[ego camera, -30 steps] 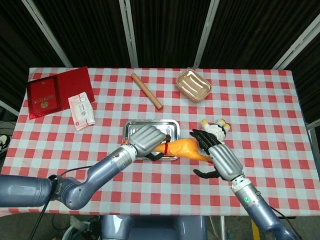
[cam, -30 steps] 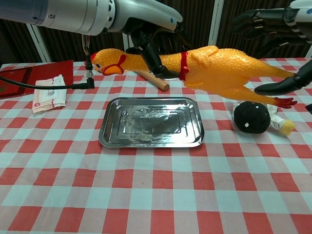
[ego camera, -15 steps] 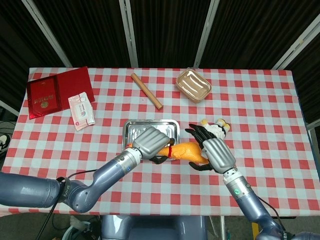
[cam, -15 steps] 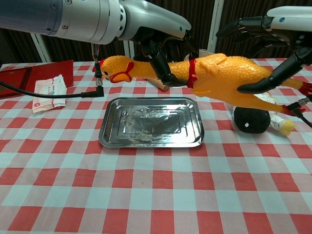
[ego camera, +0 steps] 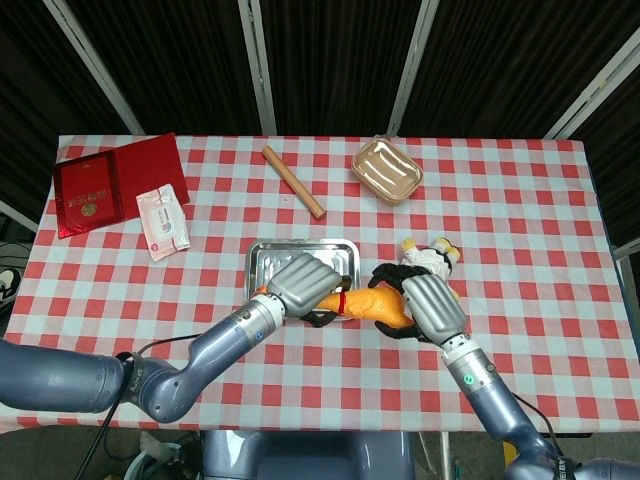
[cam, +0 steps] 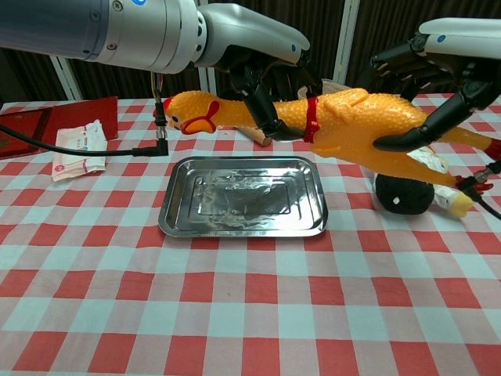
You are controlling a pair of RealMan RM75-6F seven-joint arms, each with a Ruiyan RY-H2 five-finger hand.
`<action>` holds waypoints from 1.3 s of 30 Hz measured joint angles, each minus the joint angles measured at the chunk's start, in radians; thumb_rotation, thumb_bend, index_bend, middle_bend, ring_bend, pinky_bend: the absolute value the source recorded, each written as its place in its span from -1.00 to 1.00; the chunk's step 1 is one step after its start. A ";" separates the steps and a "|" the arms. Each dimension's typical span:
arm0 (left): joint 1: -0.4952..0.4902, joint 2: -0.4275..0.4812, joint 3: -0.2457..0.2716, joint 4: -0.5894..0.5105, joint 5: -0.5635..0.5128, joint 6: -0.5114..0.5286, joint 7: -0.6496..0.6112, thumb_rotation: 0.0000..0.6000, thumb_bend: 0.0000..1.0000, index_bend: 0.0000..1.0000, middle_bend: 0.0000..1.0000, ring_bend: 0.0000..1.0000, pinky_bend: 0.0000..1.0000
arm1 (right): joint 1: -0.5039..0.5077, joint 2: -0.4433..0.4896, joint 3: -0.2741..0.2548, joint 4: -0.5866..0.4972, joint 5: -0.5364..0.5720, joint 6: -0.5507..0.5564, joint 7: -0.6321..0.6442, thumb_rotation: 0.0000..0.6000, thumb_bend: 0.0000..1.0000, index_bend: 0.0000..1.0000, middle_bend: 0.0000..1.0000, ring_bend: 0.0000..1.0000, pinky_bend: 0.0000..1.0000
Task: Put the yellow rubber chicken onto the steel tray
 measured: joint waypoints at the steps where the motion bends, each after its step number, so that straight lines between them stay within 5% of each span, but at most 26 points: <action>1: 0.000 -0.001 0.000 0.001 0.002 -0.001 -0.001 1.00 0.19 0.08 0.24 0.08 0.24 | 0.001 -0.001 0.000 0.001 0.000 0.001 0.000 1.00 -0.08 0.17 -0.16 -0.15 0.00; 13: 0.001 0.008 0.009 -0.007 0.028 0.003 -0.012 1.00 0.17 0.08 0.24 0.08 0.24 | 0.004 -0.029 0.009 0.025 -0.004 0.022 0.017 1.00 0.51 0.95 0.38 0.41 0.54; 18: -0.003 0.005 0.014 -0.010 0.031 0.006 -0.009 1.00 0.17 0.08 0.24 0.08 0.24 | 0.009 -0.040 0.013 0.029 -0.003 0.028 0.015 1.00 0.59 0.99 0.51 0.51 0.64; 22: -0.005 0.001 0.017 -0.009 0.032 0.013 -0.006 1.00 0.17 0.08 0.24 0.08 0.24 | 0.012 -0.037 0.008 0.032 -0.010 0.019 0.013 1.00 0.51 0.50 0.31 0.17 0.38; 29: -0.005 -0.003 0.020 0.007 0.023 0.040 0.004 1.00 0.17 0.08 0.24 0.08 0.24 | 0.018 0.031 -0.014 0.023 -0.030 -0.052 0.055 1.00 -0.48 -0.66 -0.52 -0.62 -0.32; 32: -0.004 -0.003 0.018 0.011 0.026 0.049 0.007 1.00 0.17 0.08 0.24 0.08 0.24 | 0.024 0.071 -0.022 0.015 -0.036 -0.092 0.076 1.00 -0.59 -0.79 -0.60 -0.69 -0.36; 39: 0.000 -0.016 0.017 0.016 0.037 0.069 0.019 1.00 0.17 0.08 0.24 0.08 0.24 | 0.034 0.088 -0.025 0.009 -0.049 -0.110 0.108 1.00 -0.60 -0.75 -0.61 -0.69 -0.36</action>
